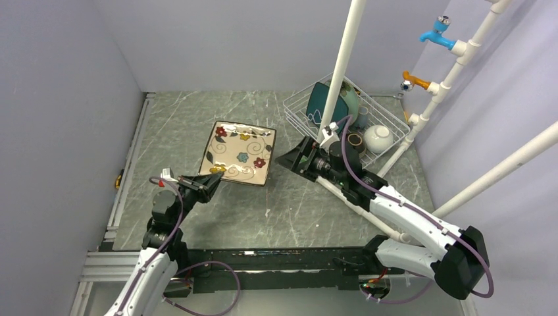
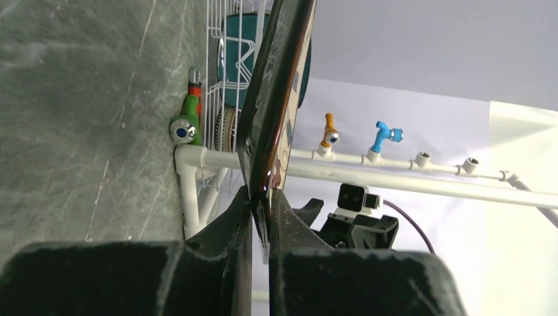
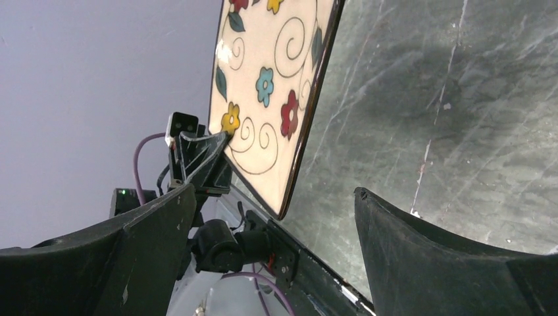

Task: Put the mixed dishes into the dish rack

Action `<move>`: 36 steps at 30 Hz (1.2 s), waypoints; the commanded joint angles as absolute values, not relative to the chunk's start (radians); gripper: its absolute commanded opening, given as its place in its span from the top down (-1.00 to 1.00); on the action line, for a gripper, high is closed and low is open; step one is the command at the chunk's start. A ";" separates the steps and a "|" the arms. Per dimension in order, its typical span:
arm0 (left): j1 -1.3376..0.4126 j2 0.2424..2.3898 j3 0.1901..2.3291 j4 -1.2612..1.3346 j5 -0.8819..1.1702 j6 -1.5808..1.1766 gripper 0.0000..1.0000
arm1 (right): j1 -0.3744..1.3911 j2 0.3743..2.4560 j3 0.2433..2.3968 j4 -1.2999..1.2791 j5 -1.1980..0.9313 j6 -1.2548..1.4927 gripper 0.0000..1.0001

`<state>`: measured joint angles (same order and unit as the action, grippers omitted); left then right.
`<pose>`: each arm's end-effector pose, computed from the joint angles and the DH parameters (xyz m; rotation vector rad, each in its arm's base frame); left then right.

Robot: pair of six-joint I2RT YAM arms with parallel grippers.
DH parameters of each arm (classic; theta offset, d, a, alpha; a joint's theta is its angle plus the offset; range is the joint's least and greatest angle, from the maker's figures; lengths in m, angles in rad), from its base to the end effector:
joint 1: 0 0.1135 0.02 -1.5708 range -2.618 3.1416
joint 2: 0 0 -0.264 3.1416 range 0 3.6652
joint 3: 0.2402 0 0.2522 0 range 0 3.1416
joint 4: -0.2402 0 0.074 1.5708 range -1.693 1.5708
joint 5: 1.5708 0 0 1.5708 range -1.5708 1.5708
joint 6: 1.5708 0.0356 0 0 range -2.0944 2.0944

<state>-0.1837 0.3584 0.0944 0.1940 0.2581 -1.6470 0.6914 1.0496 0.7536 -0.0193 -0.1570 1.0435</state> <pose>0.1292 -0.0332 0.1925 -1.0926 1.5592 -1.5466 0.1845 0.1600 0.2945 0.2510 2.0985 1.2752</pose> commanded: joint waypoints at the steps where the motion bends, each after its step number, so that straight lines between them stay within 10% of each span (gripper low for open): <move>1: -0.182 0.277 0.228 0.435 0.327 -1.695 1.00 | 0.695 1.066 0.831 0.005 -0.162 1.008 -0.83; 36: -0.184 0.335 0.408 0.571 0.678 -1.703 1.00 | 0.683 0.872 0.754 0.074 -0.203 1.047 -0.98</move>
